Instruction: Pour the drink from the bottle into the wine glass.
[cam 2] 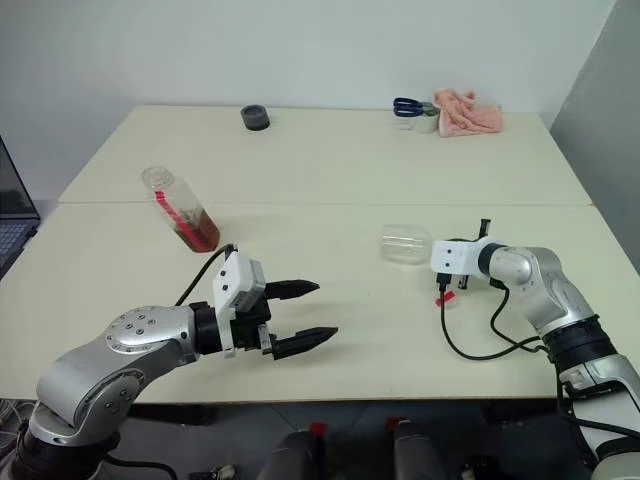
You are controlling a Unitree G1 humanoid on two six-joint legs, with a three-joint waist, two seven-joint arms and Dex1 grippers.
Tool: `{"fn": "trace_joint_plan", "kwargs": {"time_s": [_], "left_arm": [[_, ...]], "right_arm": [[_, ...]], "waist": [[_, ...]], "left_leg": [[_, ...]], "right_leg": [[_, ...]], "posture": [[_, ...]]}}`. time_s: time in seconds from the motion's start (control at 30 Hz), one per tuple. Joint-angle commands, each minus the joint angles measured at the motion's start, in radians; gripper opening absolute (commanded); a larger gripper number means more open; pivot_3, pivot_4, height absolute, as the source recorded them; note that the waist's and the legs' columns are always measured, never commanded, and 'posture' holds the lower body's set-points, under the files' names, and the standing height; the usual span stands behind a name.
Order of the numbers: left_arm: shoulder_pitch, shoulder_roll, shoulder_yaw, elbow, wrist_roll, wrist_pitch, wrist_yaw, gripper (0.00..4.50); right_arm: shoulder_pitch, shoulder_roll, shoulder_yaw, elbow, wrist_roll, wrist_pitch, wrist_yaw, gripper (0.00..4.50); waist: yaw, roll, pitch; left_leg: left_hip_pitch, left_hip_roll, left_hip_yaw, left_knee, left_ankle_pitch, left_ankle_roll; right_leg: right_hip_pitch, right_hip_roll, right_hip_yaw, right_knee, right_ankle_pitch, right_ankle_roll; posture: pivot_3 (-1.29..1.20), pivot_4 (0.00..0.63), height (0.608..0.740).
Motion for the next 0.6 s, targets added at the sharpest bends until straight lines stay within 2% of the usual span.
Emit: {"fn": "trace_joint_plan", "kwargs": {"time_s": [0.03, 0.1, 0.17, 0.3, 0.4, 0.47, 0.6], "left_arm": [[0.028, 0.026, 0.032, -0.048, -0.009, -0.017, -0.016, 4.5], [0.067, 0.034, 0.059, -0.06, -0.013, -0.023, -0.009, 4.5], [0.132, 0.017, 0.092, -0.08, 0.004, -0.053, 0.02, 4.5], [0.264, -0.043, 0.125, -0.119, 0.041, -0.124, 0.08, 4.5], [0.303, -0.09, 0.143, -0.128, 0.058, -0.16, 0.129, 4.5], [0.406, -0.163, 0.173, -0.151, 0.095, -0.226, 0.19, 4.5], [0.547, -0.254, 0.217, -0.184, 0.167, -0.309, 0.28, 4.5]], "right_arm": [[-0.08, 0.05, 0.005, 0.039, -0.016, -0.042, -0.044, 0.14], [-0.126, 0.123, -0.01, 0.066, 0.028, -0.063, -0.061, 0.14], [-0.168, 0.255, -0.067, 0.086, 0.149, -0.036, -0.07, 0.14], [-0.229, 0.484, -0.177, 0.115, 0.356, 0.133, -0.067, 0.14], [-0.254, 0.548, -0.204, 0.128, 0.405, 0.173, -0.076, 0.14], [-0.304, 0.664, -0.244, 0.216, 0.481, 0.181, -0.117, 0.14], [-0.39, 0.804, -0.298, 0.452, 0.535, 0.145, -0.171, 0.14]], "waist": [[-0.007, 0.0, 0.0], [-0.016, 0.0, 0.0], [-0.03, 0.0, 0.0], [-0.034, 0.001, 0.0], [-0.01, 0.001, 0.0], [-0.002, 0.0, 0.0], [-0.007, 0.001, 0.0]], "left_leg": [[0.0, 0.0, 0.0, 0.0, 0.0, 0.0], [0.001, 0.001, 0.001, -0.001, 0.0, 0.0], [0.002, 0.003, 0.002, -0.001, 0.0, 0.0], [0.002, 0.009, 0.002, -0.001, 0.0, 0.0], [0.002, 0.012, 0.002, 0.0, 0.0, 0.0], [0.001, 0.01, 0.001, 0.0, 0.0, 0.0], [0.002, 0.012, 0.005, -0.002, 0.0, 0.0]], "right_leg": [[0.0, 0.0, 0.0, 0.0, 0.0, 0.0], [0.0, 0.001, 0.001, 0.0, 0.0, 0.0], [-0.001, 0.002, 0.001, 0.001, 0.0, 0.0], [-0.001, 0.003, 0.001, 0.001, 0.001, -0.002], [0.0, 0.003, 0.0, 0.001, 0.001, -0.002], [0.0, 0.002, 0.0, 0.0, 0.001, -0.002], [-0.001, 0.003, 0.002, 0.0, 0.001, -0.003]], "posture": [[0.0, 0.15, 0.74], [0.0, 0.15, 0.74], [0.0, 0.15, 0.74], [0.0, 0.15, 0.74], [0.0, 0.15, 0.74], [0.0, 0.15, 0.74], [0.0, 0.15, 0.74]]}}
